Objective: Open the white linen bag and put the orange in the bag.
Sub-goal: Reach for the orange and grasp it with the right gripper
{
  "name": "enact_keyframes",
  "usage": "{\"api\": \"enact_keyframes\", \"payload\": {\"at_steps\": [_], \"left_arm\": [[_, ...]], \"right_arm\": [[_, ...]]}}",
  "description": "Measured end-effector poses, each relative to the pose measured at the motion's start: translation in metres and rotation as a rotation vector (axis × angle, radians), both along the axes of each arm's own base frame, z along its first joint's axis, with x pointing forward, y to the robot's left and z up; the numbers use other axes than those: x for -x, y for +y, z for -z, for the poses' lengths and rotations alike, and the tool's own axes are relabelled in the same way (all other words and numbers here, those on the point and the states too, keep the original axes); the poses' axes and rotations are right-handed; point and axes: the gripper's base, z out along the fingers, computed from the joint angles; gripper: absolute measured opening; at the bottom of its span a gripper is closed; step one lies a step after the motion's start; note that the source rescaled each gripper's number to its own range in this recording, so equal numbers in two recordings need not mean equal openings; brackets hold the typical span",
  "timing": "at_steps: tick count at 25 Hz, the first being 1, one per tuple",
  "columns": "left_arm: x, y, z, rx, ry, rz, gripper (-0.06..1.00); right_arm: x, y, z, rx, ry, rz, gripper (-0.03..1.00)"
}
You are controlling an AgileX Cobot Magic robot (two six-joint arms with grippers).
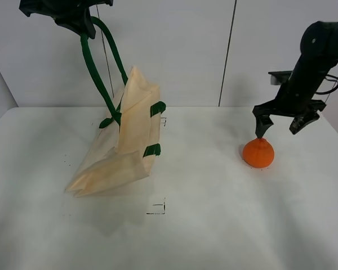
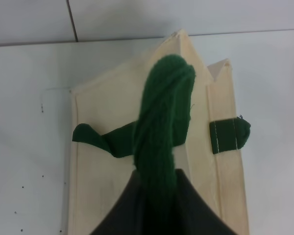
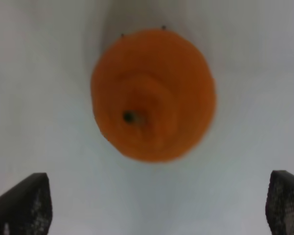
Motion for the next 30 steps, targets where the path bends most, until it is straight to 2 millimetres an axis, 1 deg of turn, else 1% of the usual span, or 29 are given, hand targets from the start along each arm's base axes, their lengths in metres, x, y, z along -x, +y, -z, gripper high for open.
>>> {"api": "enact_keyframes", "payload": {"at_steps": [2,13,17,20,21,22,23,24,25,26,27,28,30], "left_arm": [[0.0,0.0,0.0,0.0,0.0,0.0,0.01],[0.0,0.0,0.0,0.001,0.0,0.0,0.01],[0.0,0.0,0.0,0.001,0.0,0.0,0.01],[0.0,0.0,0.0,0.001,0.0,0.0,0.01],[0.0,0.0,0.0,0.001,0.0,0.0,0.01],[0.0,0.0,0.0,0.001,0.0,0.0,0.01],[0.0,0.0,0.0,0.001,0.0,0.0,0.01],[0.0,0.0,0.0,0.001,0.0,0.0,0.01],[0.0,0.0,0.0,-0.002,0.0,0.003,0.01],[0.0,0.0,0.0,-0.003,-0.001,0.004,0.01],[0.0,0.0,0.0,-0.006,-0.001,0.007,0.01],[0.0,0.0,0.0,-0.007,-0.002,0.008,0.01],[0.0,0.0,-0.001,-0.007,-0.003,0.008,0.01]], "right_arm": [[-0.004,0.004,0.014,0.001,0.023,-0.004,1.0],[-0.02,0.004,0.064,0.024,0.028,-0.007,1.0],[-0.022,0.004,0.078,0.025,0.04,-0.007,1.0],[-0.023,0.004,0.084,0.026,0.051,-0.008,0.99],[-0.023,0.004,0.084,0.026,0.051,-0.008,0.96],[-0.023,0.004,0.084,0.026,0.051,-0.008,0.9],[-0.023,0.004,0.084,0.026,0.051,-0.008,0.77],[-0.023,0.004,0.084,0.026,0.051,-0.008,0.64],[-0.023,0.004,0.084,0.026,0.05,-0.008,0.46],[-0.023,0.004,0.084,0.025,0.049,-0.007,0.19],[-0.023,0.004,0.082,0.025,0.044,-0.007,0.05],[-0.023,0.004,0.078,0.025,0.036,-0.007,0.0],[-0.022,0.005,0.067,0.008,0.017,0.001,0.01]]}}
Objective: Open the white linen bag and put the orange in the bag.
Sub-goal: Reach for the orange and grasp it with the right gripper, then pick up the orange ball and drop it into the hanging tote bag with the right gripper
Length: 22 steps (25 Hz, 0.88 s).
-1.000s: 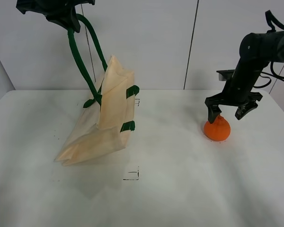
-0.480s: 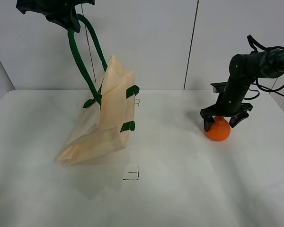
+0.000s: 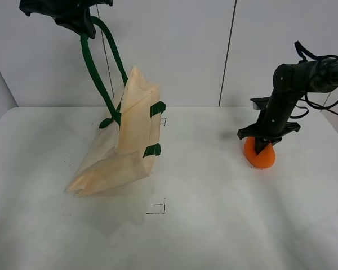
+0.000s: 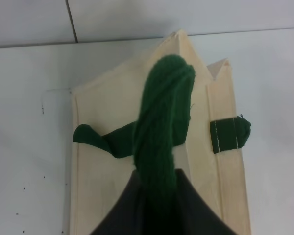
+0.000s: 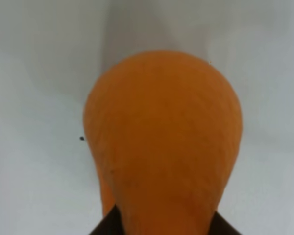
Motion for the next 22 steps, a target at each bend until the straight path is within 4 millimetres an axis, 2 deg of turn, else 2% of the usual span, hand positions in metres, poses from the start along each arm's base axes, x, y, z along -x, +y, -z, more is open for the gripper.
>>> {"api": "enact_keyframes", "payload": {"at_steps": [3,6,7,10,13,17,20,22], "left_arm": [[0.003,0.0,-0.004,0.009,-0.008,0.003,0.01],[0.01,0.002,-0.014,0.015,-0.03,0.006,0.01],[0.011,0.003,-0.016,0.017,-0.035,0.006,0.01],[0.013,0.004,-0.019,0.019,-0.041,0.006,0.0],[0.013,0.004,-0.019,0.019,-0.041,0.006,0.0],[0.013,0.003,-0.019,0.02,-0.041,0.007,0.0],[0.013,0.003,-0.019,0.019,-0.041,0.008,0.0],[0.013,0.003,-0.019,0.019,-0.041,0.008,0.0]], "right_arm": [[0.0,0.009,-0.031,-0.014,-0.061,-0.016,0.01],[-0.002,0.03,-0.082,-0.058,-0.162,-0.052,0.01],[-0.003,0.04,-0.105,-0.094,-0.198,-0.065,0.01],[-0.001,0.072,-0.154,-0.209,-0.269,-0.113,0.01],[0.006,0.109,-0.184,-0.331,-0.33,-0.18,0.01],[0.019,0.155,-0.194,-0.451,-0.352,-0.254,0.01],[0.024,0.186,-0.181,-0.481,-0.328,-0.292,0.01],[0.022,0.204,-0.161,-0.494,-0.289,-0.306,0.01]]}}
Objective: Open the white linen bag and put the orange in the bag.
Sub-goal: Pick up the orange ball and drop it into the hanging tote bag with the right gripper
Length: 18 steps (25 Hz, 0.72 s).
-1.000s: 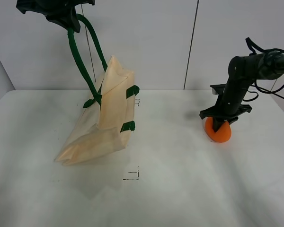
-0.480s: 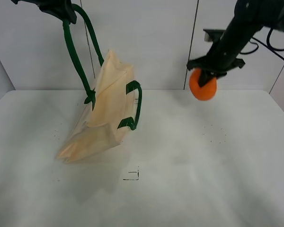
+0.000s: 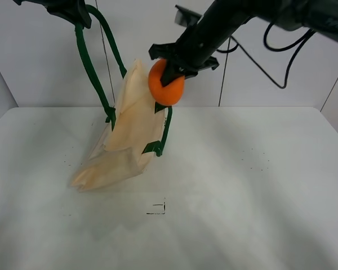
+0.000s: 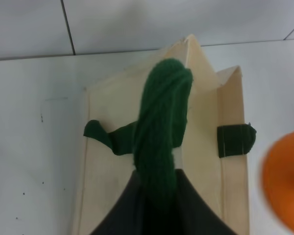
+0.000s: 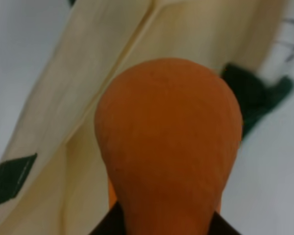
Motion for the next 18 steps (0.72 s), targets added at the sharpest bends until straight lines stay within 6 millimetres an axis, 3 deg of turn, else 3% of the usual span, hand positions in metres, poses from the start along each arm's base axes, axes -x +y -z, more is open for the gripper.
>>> {"api": "enact_keyframes", "payload": {"at_steps": [7,12,14,16,17,18], "left_arm": [[0.0,0.0,0.0,0.0,0.0,0.0,0.0],[0.0,0.0,0.0,0.001,0.0,0.0,0.0],[0.0,0.0,0.0,0.001,0.0,0.0,0.0],[0.0,0.0,0.0,0.001,0.0,0.0,0.0],[0.0,0.0,0.0,0.001,0.0,0.0,0.0],[0.0,0.0,0.0,0.001,0.0,0.0,0.0]], "right_arm": [[-0.011,0.044,0.067,-0.057,0.072,-0.007,0.01],[-0.015,0.052,0.086,-0.103,0.098,-0.019,0.05],[-0.016,0.052,0.086,-0.109,0.096,-0.02,0.29],[-0.016,0.053,0.086,-0.111,0.093,-0.02,0.7],[-0.016,0.052,0.086,-0.105,0.09,-0.021,0.83],[-0.016,0.052,0.087,-0.096,0.086,-0.024,0.89]]}}
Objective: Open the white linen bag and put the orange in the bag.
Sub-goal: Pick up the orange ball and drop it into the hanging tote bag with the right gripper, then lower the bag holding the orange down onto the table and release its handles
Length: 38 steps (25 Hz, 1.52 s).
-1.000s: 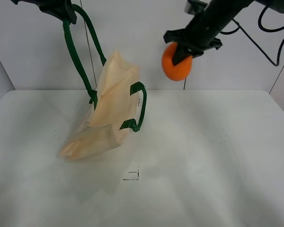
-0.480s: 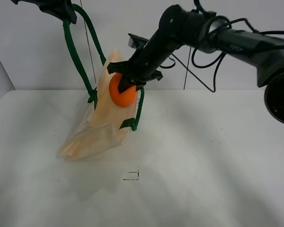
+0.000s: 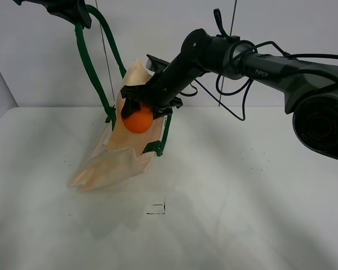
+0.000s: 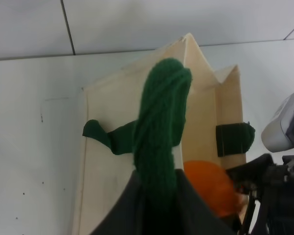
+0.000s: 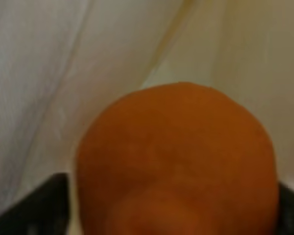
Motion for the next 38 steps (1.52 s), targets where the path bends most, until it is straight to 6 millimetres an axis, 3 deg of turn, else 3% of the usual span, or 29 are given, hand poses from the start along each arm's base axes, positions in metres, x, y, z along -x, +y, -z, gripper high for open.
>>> {"api": "enact_keyframes", "payload": {"at_steps": [4,10,15,20,26,29,33,38], "left_arm": [[0.0,0.0,0.0,0.0,0.0,0.0,0.0],[0.0,0.0,0.0,0.001,0.0,0.0,0.0],[0.0,0.0,0.0,0.0,0.001,0.0,0.0],[0.0,0.0,0.0,0.0,0.001,0.0,0.0],[0.0,0.0,0.0,0.0,0.001,0.0,0.0],[0.0,0.0,0.0,0.0,0.001,0.001,0.0],[0.0,0.0,0.0,0.0,0.001,0.001,0.0],[0.0,0.0,0.0,0.0,0.001,0.001,0.0]], "right_arm": [[0.0,-0.008,-0.002,0.118,-0.02,-0.037,0.99],[-0.009,-0.034,-0.034,0.414,-0.124,0.019,1.0],[-0.021,-0.057,-0.035,0.471,-0.135,0.08,1.0],[-0.044,-0.105,-0.027,0.497,-0.101,0.16,1.0],[-0.072,-0.205,-0.027,0.522,-0.059,0.349,1.0],[-0.076,-0.241,-0.027,0.517,-0.038,0.418,1.0],[-0.078,-0.26,-0.027,0.511,-0.025,0.454,1.0],[-0.071,-0.26,-0.029,0.497,-0.006,0.446,1.0]]}}
